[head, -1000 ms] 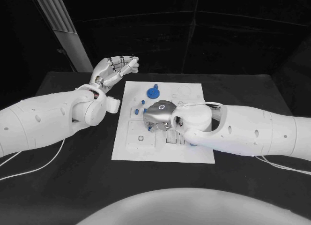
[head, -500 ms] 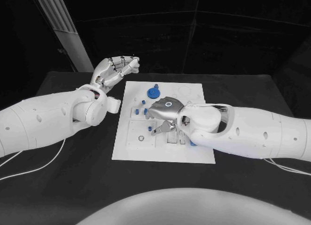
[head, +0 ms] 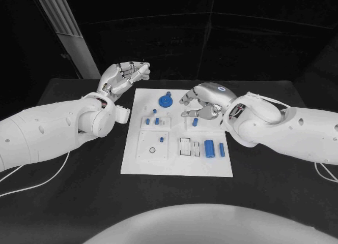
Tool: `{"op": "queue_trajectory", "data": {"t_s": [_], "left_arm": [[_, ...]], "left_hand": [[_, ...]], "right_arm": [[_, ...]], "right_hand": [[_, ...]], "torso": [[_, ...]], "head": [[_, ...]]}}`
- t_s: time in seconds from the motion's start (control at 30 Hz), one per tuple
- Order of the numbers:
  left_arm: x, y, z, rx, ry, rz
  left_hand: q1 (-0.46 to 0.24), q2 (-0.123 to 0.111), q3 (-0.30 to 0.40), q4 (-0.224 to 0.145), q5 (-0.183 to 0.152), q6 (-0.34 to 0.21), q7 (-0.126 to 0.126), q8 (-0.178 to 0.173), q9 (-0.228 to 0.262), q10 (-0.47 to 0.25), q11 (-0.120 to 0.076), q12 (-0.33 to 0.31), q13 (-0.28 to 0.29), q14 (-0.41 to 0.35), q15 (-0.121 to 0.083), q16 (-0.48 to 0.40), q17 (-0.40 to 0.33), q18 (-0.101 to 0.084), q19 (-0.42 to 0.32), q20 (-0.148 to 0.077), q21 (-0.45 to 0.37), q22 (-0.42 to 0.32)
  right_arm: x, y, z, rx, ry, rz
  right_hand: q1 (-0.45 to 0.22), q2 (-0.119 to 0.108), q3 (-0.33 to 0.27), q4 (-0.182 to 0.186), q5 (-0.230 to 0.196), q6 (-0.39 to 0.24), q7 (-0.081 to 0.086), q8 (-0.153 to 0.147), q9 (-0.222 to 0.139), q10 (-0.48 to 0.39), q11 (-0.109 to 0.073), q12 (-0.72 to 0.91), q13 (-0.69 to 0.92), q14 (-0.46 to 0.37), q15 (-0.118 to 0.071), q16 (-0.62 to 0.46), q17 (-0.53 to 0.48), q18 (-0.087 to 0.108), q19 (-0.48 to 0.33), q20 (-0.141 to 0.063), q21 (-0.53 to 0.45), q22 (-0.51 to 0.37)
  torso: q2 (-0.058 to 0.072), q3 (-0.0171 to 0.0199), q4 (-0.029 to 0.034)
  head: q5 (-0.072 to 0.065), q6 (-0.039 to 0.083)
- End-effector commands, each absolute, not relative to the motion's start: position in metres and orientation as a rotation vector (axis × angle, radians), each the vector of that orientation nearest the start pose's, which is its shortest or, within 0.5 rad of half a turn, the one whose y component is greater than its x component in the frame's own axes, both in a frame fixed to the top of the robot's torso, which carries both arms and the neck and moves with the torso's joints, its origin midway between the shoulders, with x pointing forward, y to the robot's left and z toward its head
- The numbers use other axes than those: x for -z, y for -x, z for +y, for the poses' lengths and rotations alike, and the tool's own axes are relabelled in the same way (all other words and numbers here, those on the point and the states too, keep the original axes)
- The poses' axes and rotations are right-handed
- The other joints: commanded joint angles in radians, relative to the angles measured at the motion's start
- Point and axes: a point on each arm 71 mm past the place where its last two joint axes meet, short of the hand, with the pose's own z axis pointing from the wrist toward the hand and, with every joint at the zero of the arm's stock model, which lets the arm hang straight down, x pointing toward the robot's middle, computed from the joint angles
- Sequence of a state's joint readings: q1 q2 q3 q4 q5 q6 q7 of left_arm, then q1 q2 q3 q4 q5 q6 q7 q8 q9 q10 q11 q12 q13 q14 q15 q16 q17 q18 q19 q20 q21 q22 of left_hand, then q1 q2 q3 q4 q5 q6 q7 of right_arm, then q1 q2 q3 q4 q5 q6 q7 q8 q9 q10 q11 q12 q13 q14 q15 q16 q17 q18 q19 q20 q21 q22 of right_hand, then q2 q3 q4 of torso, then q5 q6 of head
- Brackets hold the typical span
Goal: Assemble the parts on the task board
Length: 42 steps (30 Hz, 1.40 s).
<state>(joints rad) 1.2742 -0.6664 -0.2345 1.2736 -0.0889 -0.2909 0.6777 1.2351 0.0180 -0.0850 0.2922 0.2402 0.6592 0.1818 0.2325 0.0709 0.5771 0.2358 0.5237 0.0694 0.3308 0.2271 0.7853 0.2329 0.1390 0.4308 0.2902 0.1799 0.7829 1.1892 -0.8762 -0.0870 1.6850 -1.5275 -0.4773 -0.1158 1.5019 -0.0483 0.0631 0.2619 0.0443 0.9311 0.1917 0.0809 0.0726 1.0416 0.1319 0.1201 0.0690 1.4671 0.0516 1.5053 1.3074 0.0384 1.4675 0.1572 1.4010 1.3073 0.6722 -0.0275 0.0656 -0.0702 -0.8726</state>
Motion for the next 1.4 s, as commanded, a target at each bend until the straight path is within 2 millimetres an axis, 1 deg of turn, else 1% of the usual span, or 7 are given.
{"op": "queue_trajectory", "data": {"t_s": [0.03, 0.1, 0.17, 0.3, 0.8, 1.0, 1.4], "left_arm": [[0.189, -0.517, 0.192, 1.644, 0.670, 1.191], [0.189, -0.517, 0.192, 1.643, 0.670, 1.191], [0.189, -0.517, 0.192, 1.644, 0.671, 1.191], [0.190, -0.516, 0.193, 1.644, 0.672, 1.192], [0.190, -0.516, 0.195, 1.638, 0.674, 1.191], [0.190, -0.516, 0.195, 1.640, 0.674, 1.191], [0.190, -0.516, 0.195, 1.639, 0.675, 1.192]], "left_hand": [[0.000, 0.007, -0.008, 0.000, 0.004, -0.009, 0.087, 0.006, -0.001, -0.007, -0.003, 0.006, -0.002, -0.007, -0.002, 0.005, -0.001, -0.021, 0.003, 0.000, -0.003, -0.001], [0.000, 0.007, -0.008, 0.000, 0.004, -0.009, 0.087, 0.006, -0.001, -0.007, -0.003, 0.006, -0.002, -0.007, -0.002, 0.005, -0.001, -0.021, 0.003, 0.000, -0.003, -0.001], [0.000, 0.007, -0.008, 0.000, 0.004, -0.009, 0.087, 0.006, -0.001, -0.007, -0.003, 0.006, -0.002, -0.007, -0.002, 0.005, -0.001, -0.021, 0.003, 0.000, -0.003, -0.001], [0.000, 0.008, -0.009, 0.000, 0.004, -0.010, 0.087, 0.007, -0.001, -0.008, -0.003, 0.007, -0.002, -0.007, -0.002, 0.005, -0.002, -0.021, 0.004, 0.000, -0.004, -0.002], [0.000, 0.008, -0.009, 0.000, 0.004, -0.010, 0.087, 0.007, -0.001, -0.008, -0.003, 0.007, -0.002, -0.007, -0.002, 0.006, -0.003, -0.021, 0.004, 0.000, -0.004, -0.002], [0.000, 0.008, -0.009, 0.000, 0.004, -0.010, 0.087, 0.007, -0.001, -0.008, -0.003, 0.007, -0.002, -0.007, -0.002, 0.006, -0.003, -0.021, 0.004, 0.000, -0.004, -0.002], [0.000, 0.009, -0.011, 0.000, 0.004, -0.011, 0.087, 0.008, -0.001, -0.010, -0.003, 0.009, -0.002, -0.008, -0.002, 0.008, -0.005, -0.021, 0.004, 0.000, -0.005, -0.003]], "right_arm": [[0.178, -0.447, -0.180, -0.825, 0.109, 1.531], [0.179, -0.449, -0.184, -0.803, 0.125, 1.536], [0.180, -0.451, -0.187, -0.779, 0.149, 1.541], [0.186, -0.455, -0.187, -0.697, 0.198, 1.587], [0.205, -0.457, -0.184, -0.547, 0.239, 1.740], [0.212, -0.457, -0.182, -0.474, 0.265, 1.784], [0.221, -0.457, -0.178, -0.402, 0.297, 1.831]], "right_hand": [[0.009, -0.003, -0.001, 0.000, 0.003, -0.012, -0.001, -0.009, -0.003, 0.001, -0.004, 0.006, -0.002, 0.070, -0.006, 0.003, 0.087, 0.005, 0.020, -0.006, 0.003, 0.190], [0.004, -0.006, -0.008, 0.005, 0.003, -0.020, -0.004, -0.013, -0.005, -0.004, -0.006, 0.005, -0.003, 0.069, -0.007, 0.001, 0.083, 0.006, 0.019, -0.008, 0.001, 0.189], [-0.003, -0.009, -0.016, 0.011, 0.002, -0.024, -0.006, -0.015, -0.005, -0.012, -0.008, 0.003, -0.004, 0.067, -0.010, -0.001, 0.075, 0.006, 0.018, -0.009, -0.001, 0.188], [-0.024, -0.013, -0.033, 0.025, 0.002, -0.027, -0.005, -0.014, -0.005, -0.026, -0.008, 0.000, -0.004, 0.065, -0.011, -0.005, 0.064, 0.008, 0.015, -0.012, -0.007, 0.185], [-0.114, -0.040, -0.065, 0.030, 0.002, -0.030, -0.002, -0.014, -0.004, -0.032, -0.006, 0.014, 0.000, 0.060, -0.009, -0.013, 0.039, 0.011, 0.008, -0.011, -0.022, 0.178], [-0.074, -0.022, -0.049, 0.018, 0.002, -0.026, -0.013, -0.010, -0.003, -0.019, -0.016, 0.026, 0.000, 0.061, -0.018, -0.012, 0.042, 0.010, 0.010, -0.017, -0.019, 0.180], [0.013, 0.022, -0.025, 0.000, 0.002, 0.022, -0.036, 0.007, 0.002, 0.032, -0.037, 0.046, -0.002, 0.066, -0.033, -0.005, 0.057, 0.008, 0.015, -0.032, -0.009, 0.184]], "torso": [[0.000, 0.0006, -0.0030], [0.001, 0.0017, -0.0050], [0.001, 0.0009, -0.0023], [0.001, 0.0022, -0.0026], [0.000, -0.0003, -0.0014], [0.000, 0.0009, -0.0015], [0.000, 0.0005, -0.0012]], "head": [[-0.008, 0.000], [-0.007, 0.000], [-0.011, 0.000], [-0.012, 0.000], [-0.017, 0.000], [-0.016, 0.000], [-0.016, 0.000]]}}
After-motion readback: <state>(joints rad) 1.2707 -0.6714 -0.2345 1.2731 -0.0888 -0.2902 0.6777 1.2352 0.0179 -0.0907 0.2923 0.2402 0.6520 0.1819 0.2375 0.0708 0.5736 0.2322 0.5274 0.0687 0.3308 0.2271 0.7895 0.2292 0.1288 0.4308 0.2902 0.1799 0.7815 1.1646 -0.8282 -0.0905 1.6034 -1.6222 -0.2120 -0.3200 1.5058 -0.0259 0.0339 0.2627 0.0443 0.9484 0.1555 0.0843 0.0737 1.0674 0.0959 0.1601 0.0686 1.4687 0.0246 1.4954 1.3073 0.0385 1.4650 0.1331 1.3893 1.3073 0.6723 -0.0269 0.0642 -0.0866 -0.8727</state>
